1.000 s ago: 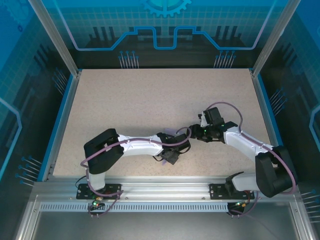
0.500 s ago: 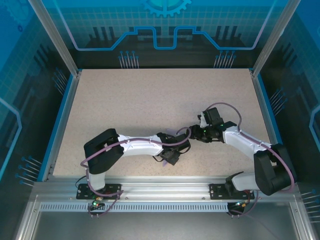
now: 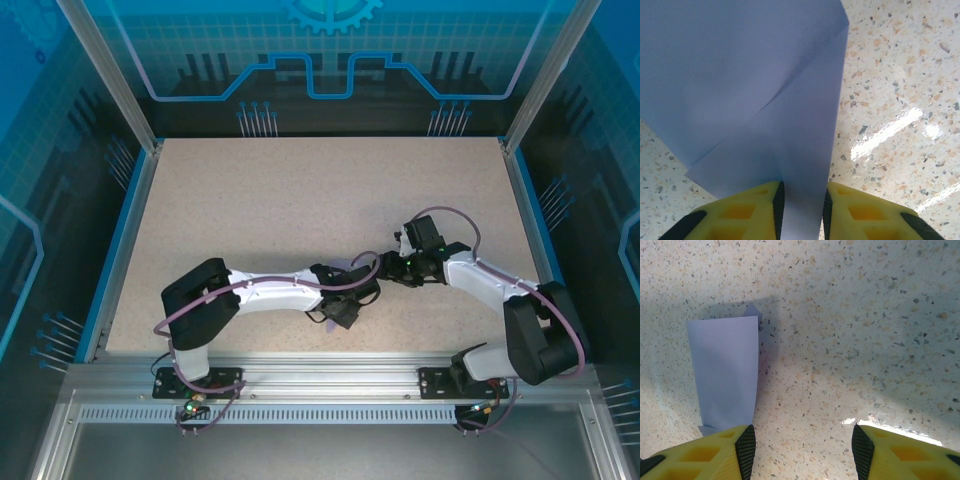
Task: Fold a paper plane with a square sheet of paper (fold left side to right side)
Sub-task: Fold the wing for the fifth time at the center of the table.
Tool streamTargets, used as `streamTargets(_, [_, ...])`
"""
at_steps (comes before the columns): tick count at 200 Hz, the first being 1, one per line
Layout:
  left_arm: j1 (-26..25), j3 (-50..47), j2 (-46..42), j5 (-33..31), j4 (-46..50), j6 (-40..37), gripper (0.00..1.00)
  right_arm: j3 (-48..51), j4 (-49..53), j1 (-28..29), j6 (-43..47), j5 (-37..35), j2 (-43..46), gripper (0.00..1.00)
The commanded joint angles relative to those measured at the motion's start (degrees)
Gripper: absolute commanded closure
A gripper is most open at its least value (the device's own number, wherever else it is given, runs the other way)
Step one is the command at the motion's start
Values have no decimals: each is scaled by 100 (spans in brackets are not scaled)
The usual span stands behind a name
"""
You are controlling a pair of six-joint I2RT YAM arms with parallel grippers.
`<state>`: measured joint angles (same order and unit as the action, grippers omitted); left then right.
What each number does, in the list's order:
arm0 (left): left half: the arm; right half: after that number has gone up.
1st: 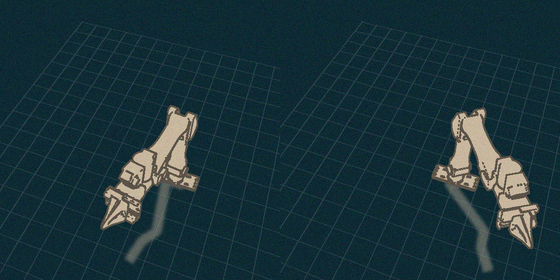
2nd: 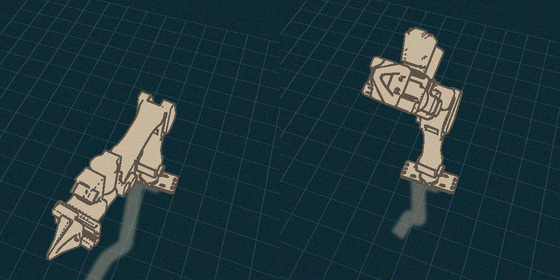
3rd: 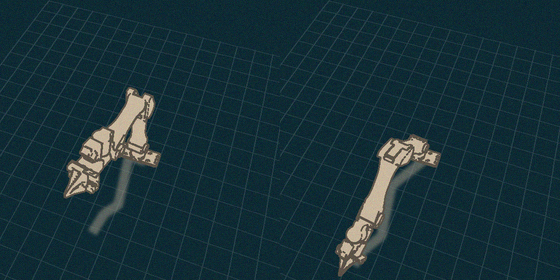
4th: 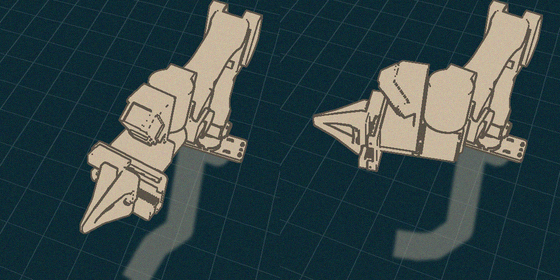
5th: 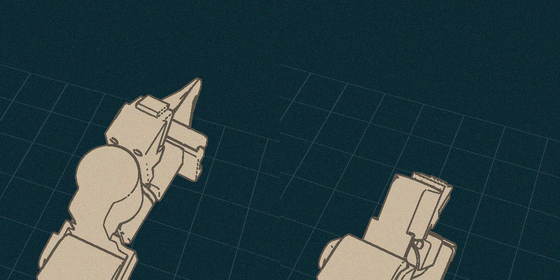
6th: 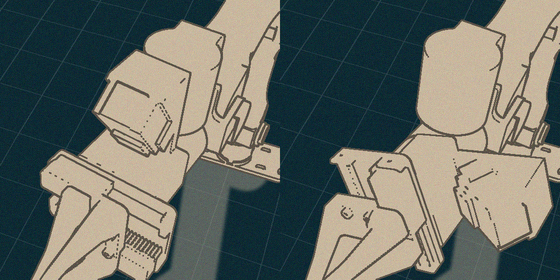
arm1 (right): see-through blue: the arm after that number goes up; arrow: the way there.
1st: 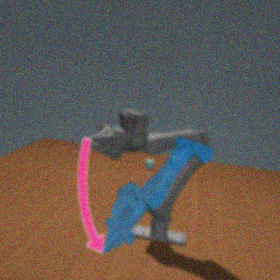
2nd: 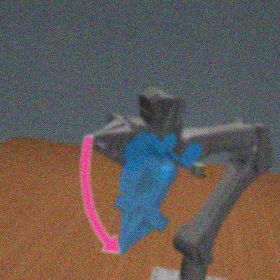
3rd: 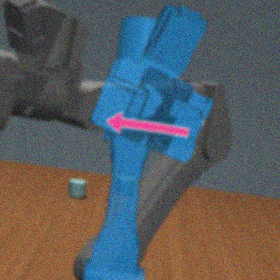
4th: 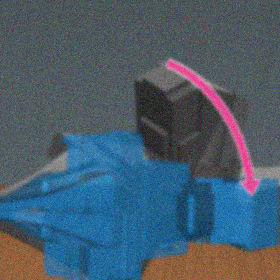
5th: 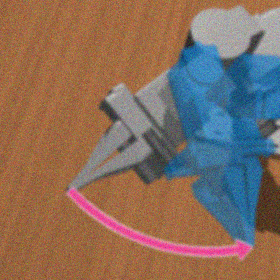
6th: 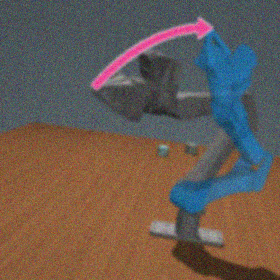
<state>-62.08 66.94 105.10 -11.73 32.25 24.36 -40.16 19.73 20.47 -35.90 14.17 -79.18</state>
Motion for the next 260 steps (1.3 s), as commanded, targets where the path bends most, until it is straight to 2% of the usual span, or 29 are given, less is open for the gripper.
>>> streamTargets(1, [20, -69, -186, -73, 79, 148, 71, -70, 110, -43, 83, 127, -74, 44])
streamTargets(72, [51, -114, -178, -2, 24, 180, 85, -51, -111, -34, 118, 374, -127, 44])
streamTargets(190, [1152, -1909, -1379, 2350, -2624, 1162, 88, 747, -1256, -17, -52, 1049, 374, 43])
streamTargets(229, [1548, -2529, -1472, 2971, -3735, 1746, 90, 1163, -1997, 125, -344, 1223, 517, 43])
streamTargets(260, [1690, -2837, -1451, 3147, -4267, 2034, 93, 1265, -2366, 404, -480, 1126, 387, 43])
